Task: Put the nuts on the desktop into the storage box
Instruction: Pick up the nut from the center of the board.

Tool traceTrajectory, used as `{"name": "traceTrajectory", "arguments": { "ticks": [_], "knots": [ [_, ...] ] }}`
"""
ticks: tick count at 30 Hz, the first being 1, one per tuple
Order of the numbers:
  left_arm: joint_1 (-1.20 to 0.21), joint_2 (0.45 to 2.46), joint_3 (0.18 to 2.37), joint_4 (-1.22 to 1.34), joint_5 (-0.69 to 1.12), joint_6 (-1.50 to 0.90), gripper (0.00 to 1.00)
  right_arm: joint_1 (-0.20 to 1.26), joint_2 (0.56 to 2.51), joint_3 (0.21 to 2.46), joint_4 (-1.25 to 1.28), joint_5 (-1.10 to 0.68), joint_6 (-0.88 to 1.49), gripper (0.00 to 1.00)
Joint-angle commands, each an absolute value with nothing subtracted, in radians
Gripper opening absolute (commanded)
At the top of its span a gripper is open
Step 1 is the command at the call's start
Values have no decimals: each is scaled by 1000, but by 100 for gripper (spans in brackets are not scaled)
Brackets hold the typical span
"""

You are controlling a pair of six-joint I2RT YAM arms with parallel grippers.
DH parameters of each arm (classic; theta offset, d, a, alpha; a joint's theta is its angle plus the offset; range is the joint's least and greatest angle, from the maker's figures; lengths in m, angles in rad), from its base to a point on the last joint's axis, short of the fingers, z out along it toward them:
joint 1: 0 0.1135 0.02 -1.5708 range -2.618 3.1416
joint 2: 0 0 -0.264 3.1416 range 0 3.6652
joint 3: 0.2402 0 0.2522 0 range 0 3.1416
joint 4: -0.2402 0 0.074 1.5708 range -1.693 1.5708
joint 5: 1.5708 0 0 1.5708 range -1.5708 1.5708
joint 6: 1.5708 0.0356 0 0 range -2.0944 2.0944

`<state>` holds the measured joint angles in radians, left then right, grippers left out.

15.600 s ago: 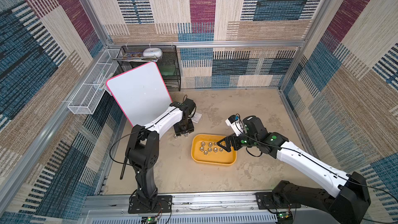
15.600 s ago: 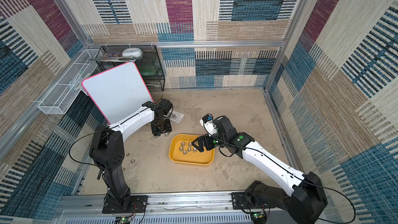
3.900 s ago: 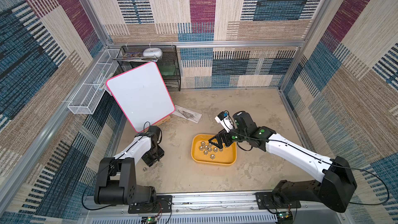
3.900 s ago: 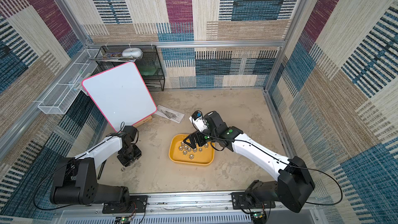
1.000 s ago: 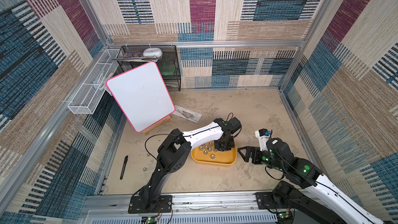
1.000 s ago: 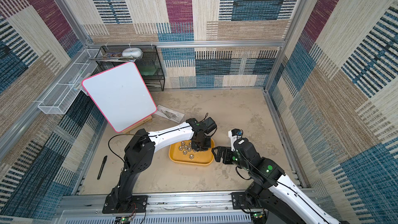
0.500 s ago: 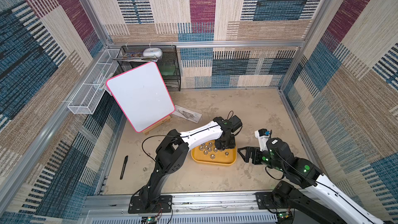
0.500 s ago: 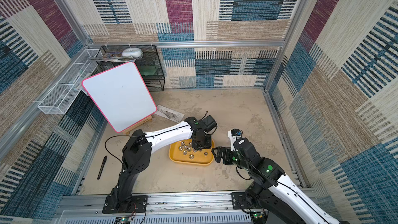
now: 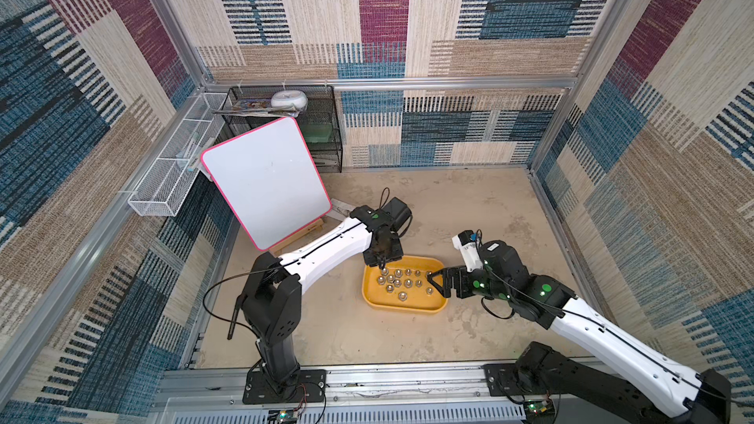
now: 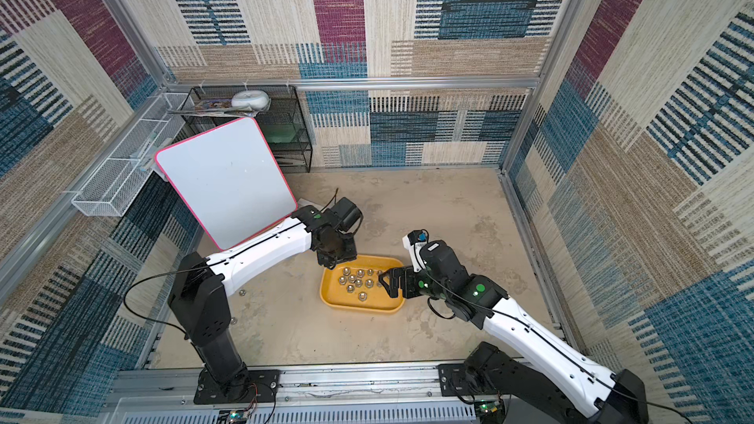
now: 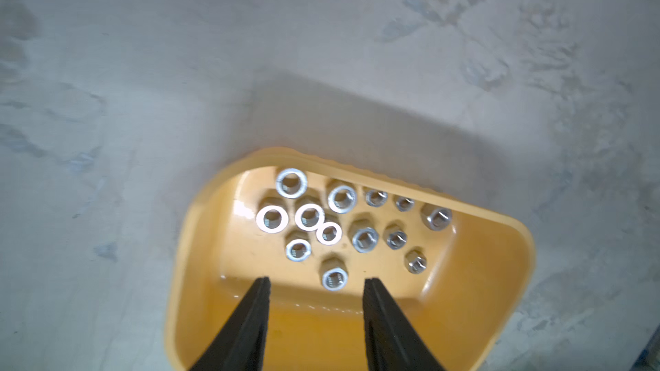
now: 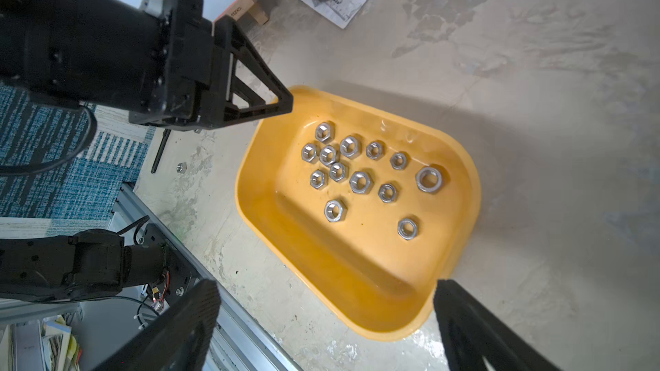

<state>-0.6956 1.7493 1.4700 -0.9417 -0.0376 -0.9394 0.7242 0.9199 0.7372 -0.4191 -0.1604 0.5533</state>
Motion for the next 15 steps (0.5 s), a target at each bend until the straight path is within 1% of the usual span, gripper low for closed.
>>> {"name": "traceTrajectory", "arguments": {
  "ticks": [1, 7, 15],
  "knots": [
    [-636, 1667, 1383, -964, -93, -937, 49, 727, 994, 777, -333, -222, 476, 99],
    [-505, 1505, 1221, -973, -138, -936, 51, 733, 1139, 863, -293, -285, 395, 99],
    [-276, 1338, 1032, -985, -144, -904, 52, 756, 1287, 977, -260, -337, 319, 99]
  ]
}}
